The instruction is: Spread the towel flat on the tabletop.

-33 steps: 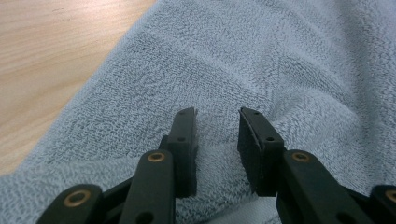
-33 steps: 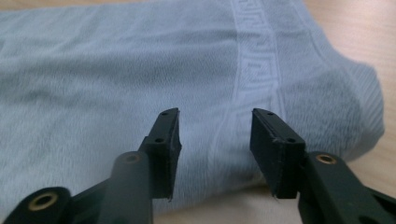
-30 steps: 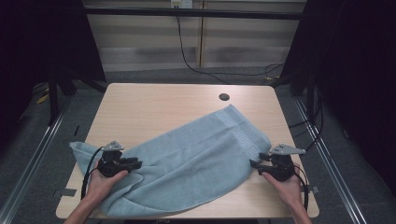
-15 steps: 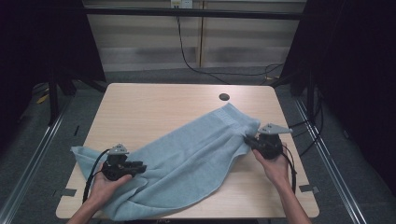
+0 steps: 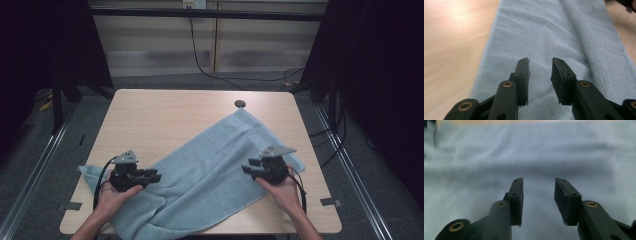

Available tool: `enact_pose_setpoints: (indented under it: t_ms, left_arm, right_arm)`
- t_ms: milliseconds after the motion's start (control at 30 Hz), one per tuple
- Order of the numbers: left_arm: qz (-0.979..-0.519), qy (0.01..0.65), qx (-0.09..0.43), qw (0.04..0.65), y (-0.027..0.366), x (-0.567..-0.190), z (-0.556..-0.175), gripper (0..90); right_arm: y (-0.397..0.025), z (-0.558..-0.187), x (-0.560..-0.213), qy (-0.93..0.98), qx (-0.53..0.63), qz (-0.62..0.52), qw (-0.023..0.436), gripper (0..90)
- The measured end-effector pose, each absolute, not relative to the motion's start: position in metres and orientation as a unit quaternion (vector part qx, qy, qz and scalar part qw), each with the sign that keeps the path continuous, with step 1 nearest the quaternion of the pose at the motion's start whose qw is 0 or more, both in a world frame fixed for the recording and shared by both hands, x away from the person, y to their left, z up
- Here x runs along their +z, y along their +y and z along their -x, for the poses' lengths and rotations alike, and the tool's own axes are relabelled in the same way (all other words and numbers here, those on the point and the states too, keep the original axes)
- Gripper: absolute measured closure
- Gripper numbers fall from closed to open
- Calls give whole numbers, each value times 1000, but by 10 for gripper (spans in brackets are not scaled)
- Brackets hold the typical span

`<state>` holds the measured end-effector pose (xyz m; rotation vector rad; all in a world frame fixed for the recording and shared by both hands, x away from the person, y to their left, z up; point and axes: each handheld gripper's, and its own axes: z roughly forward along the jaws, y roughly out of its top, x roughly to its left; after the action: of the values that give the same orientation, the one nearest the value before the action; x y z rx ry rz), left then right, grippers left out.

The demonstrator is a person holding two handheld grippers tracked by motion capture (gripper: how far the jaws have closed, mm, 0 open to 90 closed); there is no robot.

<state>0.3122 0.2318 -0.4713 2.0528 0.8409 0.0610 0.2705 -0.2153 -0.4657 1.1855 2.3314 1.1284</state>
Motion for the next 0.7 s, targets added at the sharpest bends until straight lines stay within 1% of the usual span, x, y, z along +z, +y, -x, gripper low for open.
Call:
enact_pose_setpoints:
  t_ms: [33, 100, 167, 233, 300, 333, 400, 433, 500, 567, 600, 633, 700]
  left_arm:
    - [-830, 343, 31, 440, 233, -472, -317, 649]
    - [-835, 344, 39, 427, 235, -476, -326, 590]
    - [-837, 348, 41, 420, 235, -480, -332, 568]
    - [-846, 341, 39, 409, 232, -484, -334, 537]
    - [-858, 339, 55, 382, 228, -490, -334, 529]
    - [-863, 340, 66, 367, 225, -493, -334, 529]
    - [-871, 325, 88, 357, 221, -496, -330, 527]
    - [-874, 323, 91, 353, 220, -495, -329, 547]
    - [-878, 317, 92, 348, 219, -494, -328, 661]
    - [-878, 317, 78, 350, 218, -493, -327, 774]
    - [-877, 318, 73, 352, 219, -493, -327, 808]
    - [-876, 320, 64, 354, 218, -493, -327, 817]
    - [-873, 325, 44, 360, 218, -493, -326, 825]
  right_arm:
    - [-216, -262, -471, 811, 390, -413, 142, 530]
    - [-218, -247, -481, 808, 388, -424, 131, 468]
    - [-218, -236, -488, 815, 369, -425, 137, 434]
    - [-218, -229, -492, 817, 359, -428, 142, 420]
    - [-215, -227, -498, 826, 332, -428, 155, 408]
    - [-214, -226, -500, 825, 335, -425, 162, 420]
    - [-214, -230, -500, 824, 338, -421, 170, 537]
    - [-213, -233, -501, 821, 341, -422, 176, 574]
    - [-212, -240, -500, 823, 336, -419, 183, 664]
    - [-210, -250, -500, 823, 333, -421, 186, 762]
    - [-211, -256, -500, 823, 330, -423, 185, 797]
    - [-212, -263, -500, 824, 326, -424, 187, 817]
    - [-216, -280, -500, 819, 321, -436, 189, 825]
